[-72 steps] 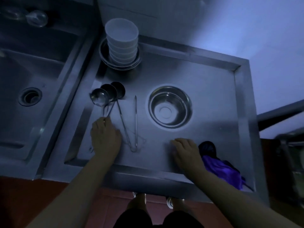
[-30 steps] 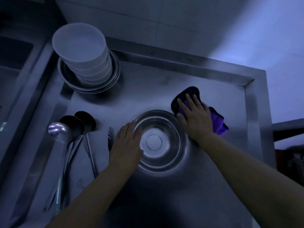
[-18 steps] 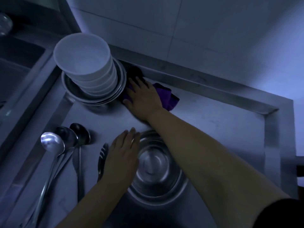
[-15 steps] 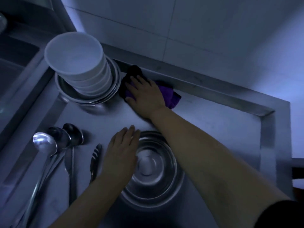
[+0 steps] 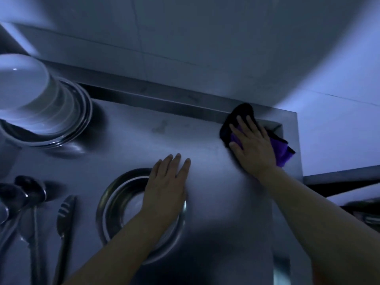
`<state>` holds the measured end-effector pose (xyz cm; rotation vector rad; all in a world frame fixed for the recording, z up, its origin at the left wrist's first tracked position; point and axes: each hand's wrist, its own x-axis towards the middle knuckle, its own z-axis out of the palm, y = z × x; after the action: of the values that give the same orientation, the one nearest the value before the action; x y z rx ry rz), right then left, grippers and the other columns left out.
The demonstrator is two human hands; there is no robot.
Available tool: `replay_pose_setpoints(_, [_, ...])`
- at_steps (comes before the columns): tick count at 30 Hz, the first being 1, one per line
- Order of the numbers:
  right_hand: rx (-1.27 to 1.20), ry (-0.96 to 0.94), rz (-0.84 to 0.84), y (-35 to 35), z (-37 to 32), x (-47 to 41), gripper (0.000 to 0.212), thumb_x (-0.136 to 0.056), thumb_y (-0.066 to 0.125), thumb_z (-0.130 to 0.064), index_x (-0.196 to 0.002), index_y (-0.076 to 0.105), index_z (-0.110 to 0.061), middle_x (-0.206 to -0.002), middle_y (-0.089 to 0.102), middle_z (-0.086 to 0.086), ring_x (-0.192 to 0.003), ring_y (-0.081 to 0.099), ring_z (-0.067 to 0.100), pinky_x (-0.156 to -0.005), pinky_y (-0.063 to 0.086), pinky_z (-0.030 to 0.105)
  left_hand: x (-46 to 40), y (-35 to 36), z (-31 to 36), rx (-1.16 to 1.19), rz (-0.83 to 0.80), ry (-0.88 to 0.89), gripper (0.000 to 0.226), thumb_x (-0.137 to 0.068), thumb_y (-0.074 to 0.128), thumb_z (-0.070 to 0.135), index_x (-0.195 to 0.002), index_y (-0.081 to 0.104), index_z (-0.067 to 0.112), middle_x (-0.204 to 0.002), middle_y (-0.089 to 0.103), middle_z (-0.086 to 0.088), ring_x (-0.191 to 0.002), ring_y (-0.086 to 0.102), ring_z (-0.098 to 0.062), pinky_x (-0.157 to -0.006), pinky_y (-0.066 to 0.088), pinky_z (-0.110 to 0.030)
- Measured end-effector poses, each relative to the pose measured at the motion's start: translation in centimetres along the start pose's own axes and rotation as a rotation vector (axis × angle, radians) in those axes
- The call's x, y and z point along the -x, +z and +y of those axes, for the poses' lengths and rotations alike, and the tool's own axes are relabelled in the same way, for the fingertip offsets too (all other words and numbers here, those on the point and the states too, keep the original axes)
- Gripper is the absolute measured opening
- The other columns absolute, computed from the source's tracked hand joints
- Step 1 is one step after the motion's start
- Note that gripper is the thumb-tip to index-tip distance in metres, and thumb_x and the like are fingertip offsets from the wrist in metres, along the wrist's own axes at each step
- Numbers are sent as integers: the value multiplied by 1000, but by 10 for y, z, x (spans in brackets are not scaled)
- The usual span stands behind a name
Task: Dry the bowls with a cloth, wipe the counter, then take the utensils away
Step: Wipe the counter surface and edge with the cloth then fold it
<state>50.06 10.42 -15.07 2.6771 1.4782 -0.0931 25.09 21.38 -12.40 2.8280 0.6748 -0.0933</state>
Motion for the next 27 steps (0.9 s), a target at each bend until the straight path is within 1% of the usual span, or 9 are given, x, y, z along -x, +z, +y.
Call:
replay_pose_setpoints(2, [1, 58, -20, 0, 8, 6, 61, -92, 20, -54, -145, 33, -29, -157, 16, -4, -146, 7, 18, -116, 5, 37, 3, 0, 5, -20, -6, 0, 69, -73, 73, 19, -136, 47, 10, -140, 47, -18, -129, 43, -36, -108, 33, -49])
replay_pose_setpoints(4, [-13, 133, -14, 0, -3, 7, 58, -92, 25, -54, -145, 31, -32, -158, 14, -3, -146, 7, 20, -116, 7, 40, 11, 0, 4, -12, 22, -13, 67, -68, 76, 15, -131, 55, 8, -133, 53, -19, -124, 50, -37, -103, 39, -51])
replay_pose_setpoints(7, [-46, 217, -6, 4, -39, 21, 55, -92, 32, -54, -145, 31, -36, -157, 20, 0, -144, 14, 23, -114, 12, 42, 24, 0, 1, -21, 55, -37, 65, -66, 77, 13, -128, 57, 8, -130, 57, -19, -121, 53, -37, -98, 42, -51])
replay_pose_setpoints(11, [-101, 69, -39, 7, -97, 61, 54, -92, 29, -57, -143, 33, -39, -154, 27, -4, -143, 19, 20, -112, 13, 43, 45, 3, 2, 3, 73, -55, 69, -62, 79, 7, -127, 57, 6, -127, 59, -19, -116, 56, -37, -91, 47, -50])
replay_pose_setpoints(15, [-108, -112, -51, 12, -127, 126, 51, -91, 36, -55, -139, 41, -37, -151, 34, -2, -142, 25, 22, -112, 18, 44, 71, 8, 2, 28, 88, -42, 69, -63, 81, 10, -127, 56, 2, -126, 59, -21, -113, 58, -37, -90, 48, -49])
replay_pose_setpoints(17, [-85, -170, -84, 16, -133, 169, 52, -91, 37, -56, -138, 42, -36, -151, 34, -1, -141, 26, 23, -112, 20, 45, 84, 12, 2, 52, 43, -19, 71, -69, 76, 11, -134, 49, 2, -133, 53, -22, -121, 52, -37, -97, 43, -48])
replay_pose_setpoints(21, [-82, -203, -124, 23, -129, 266, 54, -89, 42, -56, -139, 41, -35, -151, 33, -1, -142, 24, 24, -110, 20, 45, 103, 19, 8, 71, -108, 44, 68, -89, 49, 18, -149, 17, 12, -155, 21, -12, -141, 20, -27, -114, 13, -39])
replay_pose_setpoints(24, [-103, -106, -160, 19, -118, 311, 56, -92, 35, -58, -143, 32, -35, -154, 26, -2, -144, 18, 22, -108, 23, 46, 101, 19, 14, 80, -169, 125, 70, -88, 48, 24, -149, 15, 10, -157, 14, -10, -143, 14, -25, -116, 6, -37])
replay_pose_setpoints(27, [-137, -4, -161, 14, -107, 298, 56, -93, 35, -55, -143, 34, -32, -154, 26, -1, -144, 18, 22, -109, 23, 45, 91, 17, 18, 29, -225, 166, 76, -87, 48, 27, -150, 8, 10, -158, 5, -9, -144, 5, -23, -116, -3, -36])
